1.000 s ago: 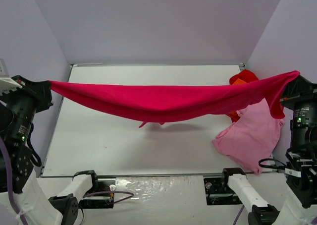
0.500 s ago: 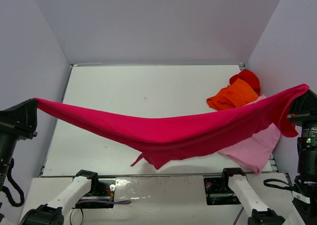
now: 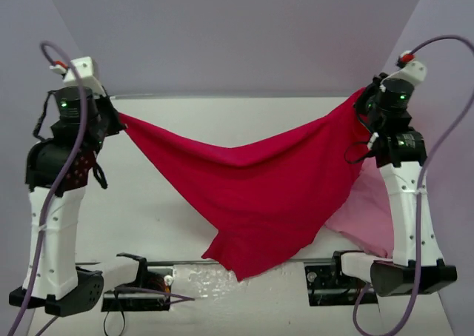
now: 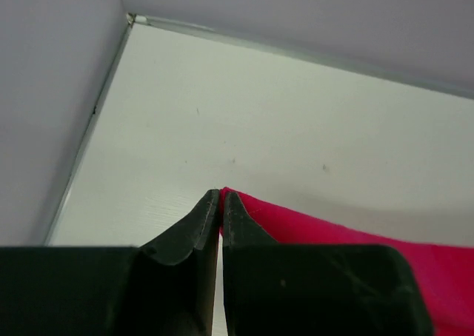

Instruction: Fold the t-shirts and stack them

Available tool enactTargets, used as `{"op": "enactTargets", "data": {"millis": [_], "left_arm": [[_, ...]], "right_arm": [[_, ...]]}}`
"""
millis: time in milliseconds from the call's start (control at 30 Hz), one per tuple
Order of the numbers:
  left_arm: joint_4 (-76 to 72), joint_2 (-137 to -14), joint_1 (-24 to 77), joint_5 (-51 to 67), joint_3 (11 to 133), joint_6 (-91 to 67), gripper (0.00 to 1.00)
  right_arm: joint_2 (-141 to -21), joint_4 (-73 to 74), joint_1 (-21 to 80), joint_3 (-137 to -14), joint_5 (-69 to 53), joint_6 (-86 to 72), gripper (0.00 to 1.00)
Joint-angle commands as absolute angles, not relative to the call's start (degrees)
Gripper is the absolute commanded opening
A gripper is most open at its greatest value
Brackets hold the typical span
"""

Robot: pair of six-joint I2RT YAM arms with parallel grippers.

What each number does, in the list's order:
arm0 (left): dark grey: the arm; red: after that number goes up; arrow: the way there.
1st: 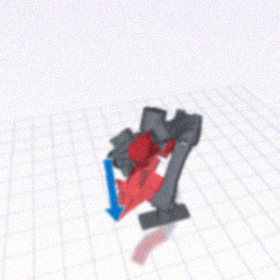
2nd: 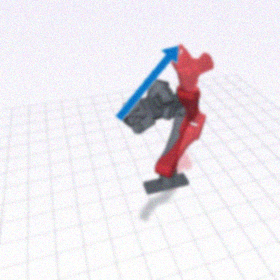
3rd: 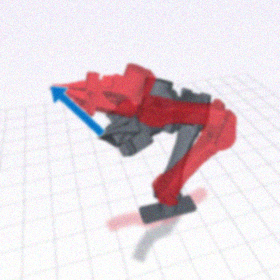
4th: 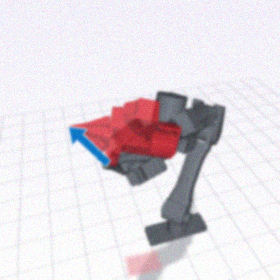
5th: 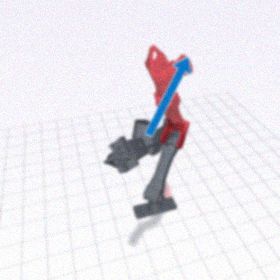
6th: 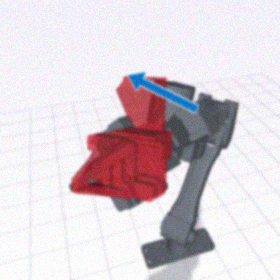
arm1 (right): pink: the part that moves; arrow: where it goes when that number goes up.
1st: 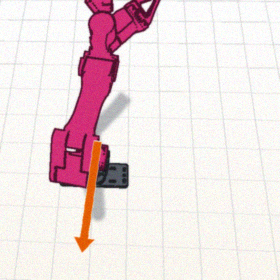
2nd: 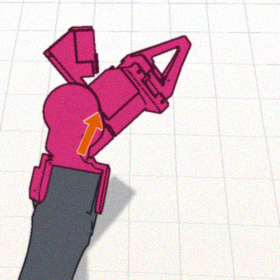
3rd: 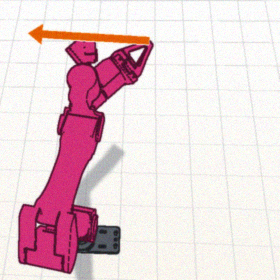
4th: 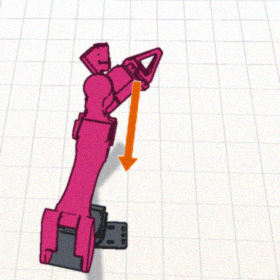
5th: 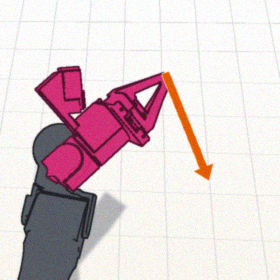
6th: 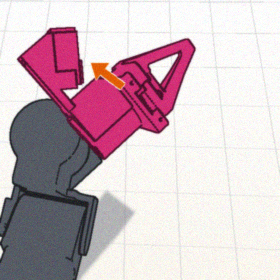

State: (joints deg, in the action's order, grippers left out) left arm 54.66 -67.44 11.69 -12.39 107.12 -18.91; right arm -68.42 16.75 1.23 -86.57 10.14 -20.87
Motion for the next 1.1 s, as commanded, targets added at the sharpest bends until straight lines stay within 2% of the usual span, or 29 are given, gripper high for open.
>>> {"op": "enactTargets", "data": {"millis": [0,100,233,267,300,333,367,400,433,500,567,633,833,967,1067], "left_arm": [[41.8,-72.6,-1.4,3.8,102.9,-23.7,0.00],[37.0,-72.9,-5.8,6.8,96.2,-26.0,0.00],[34.9,-73.1,-6.3,4.2,93.1,-25.5,0.00],[34.6,-73.5,-6.3,3.9,92.8,-25.2,0.00],[34.6,-74.1,-6.3,3.7,92.7,-25.0,0.01],[34.5,-74.5,-6.3,3.5,92.5,-25.0,0.16],[34.4,-74.7,-6.3,3.3,92.1,-25.0,0.42],[34.2,-74.8,-6.3,2.9,91.6,-25.2,0.72],[33.8,-74.8,-6.3,2.4,91.0,-25.5,0.97],[32.4,-74.4,-6.3,2.1,89.8,-25.3,0.97],[31.3,-73.9,-6.4,2.1,88.6,-25.3,0.97],[30.7,-73.3,-6.4,1.8,87.8,-25.4,0.97],[30.0,-70.6,-6.4,2.0,85.7,-26.2,0.97],[29.7,-68.9,-6.4,5.3,83.8,-28.0,0.97],[29.3,-67.8,-6.3,7.4,81.6,-29.8,0.97]], "right_arm": [[-77.9,-1.4,1.7,-86.8,4.1,-23.1,0.00],[-82.2,-5.4,2.4,-88.3,2.4,-22.8,0.00],[-86.3,-8.8,3.6,-90.1,1.9,-20.2,0.00],[-87.9,-9.0,3.6,-90.8,1.4,-19.7,0.02],[-89.0,-8.9,3.6,-91.5,1.2,-19.7,0.21],[-89.7,-8.9,3.7,-92.0,0.3,-19.6,0.36],[-90.3,-9.0,3.8,-92.3,-1.2,-19.5,0.50],[-90.5,-9.1,4.5,-92.1,-1.2,-19.2,0.69],[-90.6,-9.1,5.3,-91.7,-0.6,-18.7,0.85],[-90.2,-9.4,6.5,-90.5,2.6,-17.1,0.90],[-88.8,-9.3,9.1,-89.5,6.3,-16.3,0.91],[-87.1,-8.8,10.8,-87.8,8.0,-16.5,0.87],[-80.4,-7.4,21.5,-75.4,0.8,-24.1,0.55],[-81.4,-5.0,33.4,-68.9,6.4,-24.4,0.45],[-85.5,-4.7,36.7,-67.4,5.1,-28.1,0.43]]}}
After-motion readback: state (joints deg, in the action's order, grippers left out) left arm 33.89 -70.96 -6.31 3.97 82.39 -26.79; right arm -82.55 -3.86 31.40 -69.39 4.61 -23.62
